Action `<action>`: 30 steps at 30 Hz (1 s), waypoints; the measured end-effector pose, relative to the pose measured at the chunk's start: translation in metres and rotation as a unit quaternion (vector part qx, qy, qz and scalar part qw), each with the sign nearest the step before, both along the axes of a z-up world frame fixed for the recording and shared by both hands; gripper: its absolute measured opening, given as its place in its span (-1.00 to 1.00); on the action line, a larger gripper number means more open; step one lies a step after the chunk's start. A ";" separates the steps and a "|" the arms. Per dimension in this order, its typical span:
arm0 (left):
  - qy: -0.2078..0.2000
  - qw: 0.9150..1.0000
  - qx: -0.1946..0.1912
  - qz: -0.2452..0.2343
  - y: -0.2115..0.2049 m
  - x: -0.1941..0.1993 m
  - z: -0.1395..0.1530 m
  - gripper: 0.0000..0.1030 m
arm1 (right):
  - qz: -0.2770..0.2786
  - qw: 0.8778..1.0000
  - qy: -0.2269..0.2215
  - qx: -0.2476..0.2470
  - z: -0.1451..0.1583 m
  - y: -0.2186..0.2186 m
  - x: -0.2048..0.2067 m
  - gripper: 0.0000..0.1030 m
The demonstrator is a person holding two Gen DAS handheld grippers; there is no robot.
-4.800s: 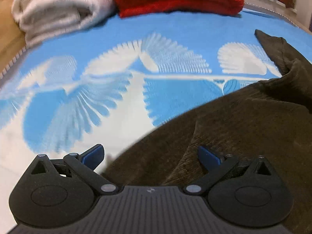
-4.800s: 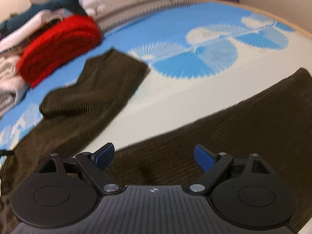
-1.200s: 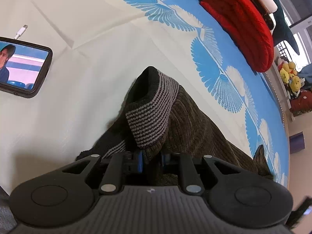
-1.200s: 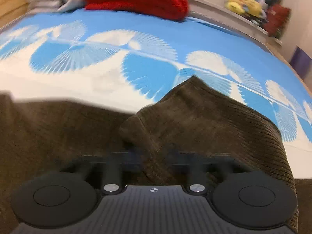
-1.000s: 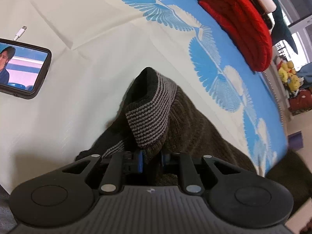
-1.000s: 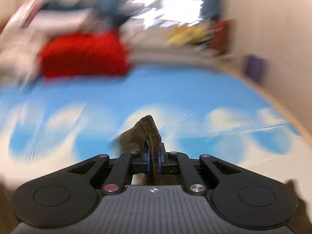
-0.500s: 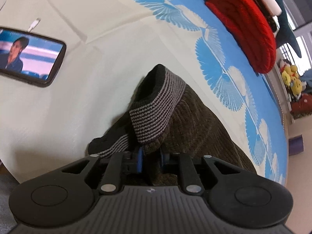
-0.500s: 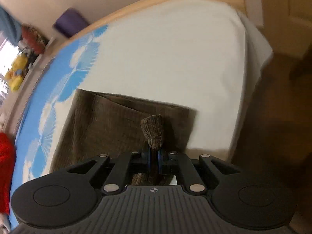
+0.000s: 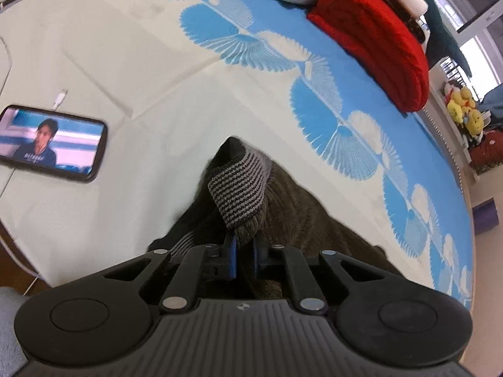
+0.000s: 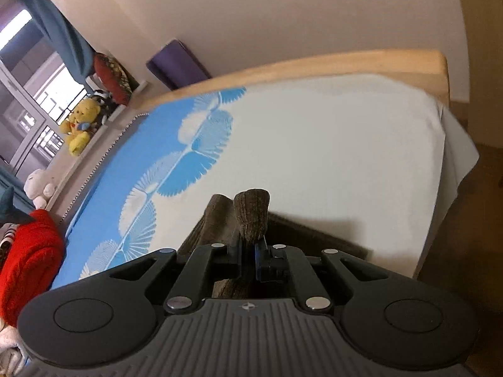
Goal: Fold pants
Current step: 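Fold the pants over with the right gripper toward the left gripper holding the waistband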
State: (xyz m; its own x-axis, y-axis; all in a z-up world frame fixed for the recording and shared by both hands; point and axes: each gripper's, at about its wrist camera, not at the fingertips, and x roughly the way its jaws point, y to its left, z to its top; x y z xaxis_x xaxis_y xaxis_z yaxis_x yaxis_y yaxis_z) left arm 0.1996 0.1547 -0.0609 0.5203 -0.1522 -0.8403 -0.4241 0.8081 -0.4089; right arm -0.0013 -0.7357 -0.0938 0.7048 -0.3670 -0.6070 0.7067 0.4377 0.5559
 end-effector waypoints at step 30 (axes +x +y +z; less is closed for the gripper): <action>0.012 1.000 0.001 -0.021 0.000 -0.020 -0.040 -0.10 | 0.061 0.995 -0.020 0.077 -0.025 0.046 -0.042 0.29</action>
